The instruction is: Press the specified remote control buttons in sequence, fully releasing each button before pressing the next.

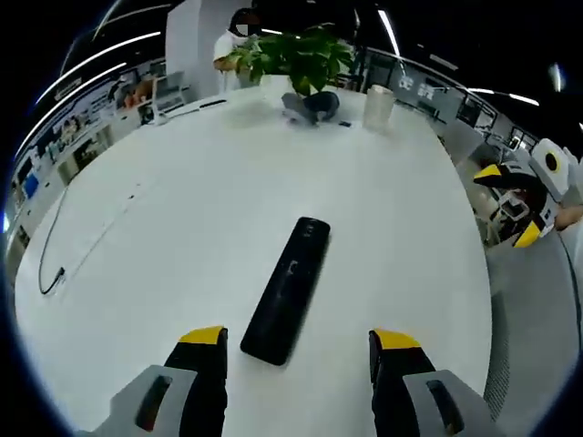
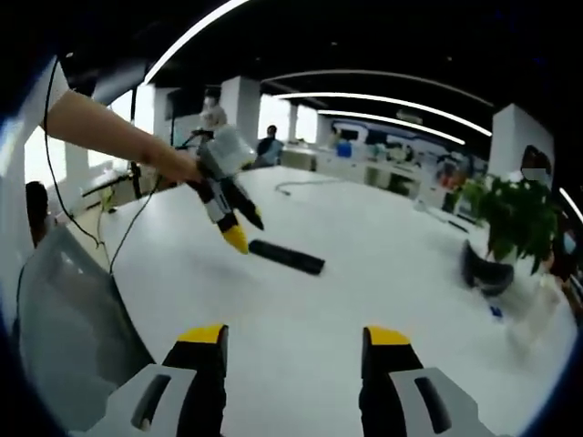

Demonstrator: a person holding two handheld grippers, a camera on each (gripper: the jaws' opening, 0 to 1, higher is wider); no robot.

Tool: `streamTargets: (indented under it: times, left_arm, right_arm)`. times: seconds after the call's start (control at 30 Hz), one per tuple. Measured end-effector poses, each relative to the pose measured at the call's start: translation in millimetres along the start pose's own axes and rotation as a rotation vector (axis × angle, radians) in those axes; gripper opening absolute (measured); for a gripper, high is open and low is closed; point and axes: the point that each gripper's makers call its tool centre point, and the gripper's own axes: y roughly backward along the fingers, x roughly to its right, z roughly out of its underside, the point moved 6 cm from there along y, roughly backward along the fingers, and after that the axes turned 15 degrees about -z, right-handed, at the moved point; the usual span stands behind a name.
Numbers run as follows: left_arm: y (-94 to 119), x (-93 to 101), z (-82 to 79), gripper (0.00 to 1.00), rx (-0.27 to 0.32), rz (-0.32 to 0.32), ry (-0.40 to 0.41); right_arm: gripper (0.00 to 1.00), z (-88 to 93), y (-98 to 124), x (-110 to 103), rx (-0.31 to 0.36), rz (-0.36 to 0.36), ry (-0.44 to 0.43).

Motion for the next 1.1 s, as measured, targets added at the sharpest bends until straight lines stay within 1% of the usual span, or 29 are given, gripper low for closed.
streamTargets:
  times: [0.17,0.3,0.43,0.5,0.53,0.57,0.6,0.67,0.7,0.73,0.83,0.87,0.9,0.93,1.0,1.1]
  left_arm:
    - [-8.1,1.6,0.8,0.65,-0.021,0.011,-0.040]
    - [-16.8,-1.8,4.6,0.64,-0.053,0.013,-0.090]
    - [-21.9,-4.1,5.1,0.62,-0.077,0.017,-0.127]
    - [-23.8,-6.7,6.0,0.60,-0.111,0.016,-0.182]
    - [-25.3,-9.5,6.8,0.58,-0.141,0.015,-0.234]
    - [-26.2,-11.4,7.1,0.57,-0.158,0.010,-0.270]
    - [-28.3,-7.3,2.6,0.56,-0.139,0.033,-0.260]
    - [-29.4,-11.7,-1.2,0.52,-0.160,0.017,-0.290]
    - [-30.4,-12.0,-4.3,0.49,-0.158,0.020,-0.306]
    - [-31.3,-11.4,-6.0,0.47,-0.159,0.027,-0.309]
    - [-35.8,-8.0,-11.0,0.35,-0.163,0.055,-0.305]
    - [-37.0,-8.8,-12.4,0.32,-0.157,0.040,-0.324]
    - [-37.3,-7.0,-13.0,0.31,-0.157,0.057,-0.341]
    - [-36.9,-7.3,-12.8,0.30,-0.160,0.049,-0.333]
    - [-36.6,-7.4,-12.9,0.24,-0.159,0.049,-0.342]
    - [-37.1,-8.8,-11.4,0.24,-0.155,0.045,-0.347]
  right_arm:
    - [0.57,0.1,0.8,0.7,0.002,0.003,-0.012]
    - [0.56,-0.5,0.8,0.9,0.011,0.001,-0.023]
    - [0.56,-0.3,0.0,0.2,0.003,0.000,-0.012]
    - [0.56,-0.3,0.2,0.4,0.002,0.002,-0.009]
    - [0.56,0.0,0.3,0.7,0.001,0.003,-0.011]
    - [0.56,0.8,0.2,1.0,0.000,0.004,-0.017]
    - [0.56,1.1,0.1,1.0,0.000,0.002,-0.020]
    - [0.56,1.3,-0.2,1.2,-0.002,0.002,-0.020]
    - [0.55,1.3,-0.3,1.2,-0.003,0.002,-0.018]
    - [0.55,1.4,-0.5,1.2,-0.003,0.002,-0.018]
    - [0.55,1.5,-0.5,1.6,-0.003,0.004,-0.019]
    - [0.55,1.5,-0.5,1.8,-0.004,0.006,-0.021]
    - [0.55,1.6,-0.5,2.0,-0.005,0.007,-0.021]
    - [0.55,1.7,-0.4,2.3,-0.005,0.009,-0.022]
    - [0.55,1.5,-0.3,2.7,-0.004,0.011,-0.024]
    - [0.54,1.1,-0.7,2.4,-0.003,0.008,-0.024]
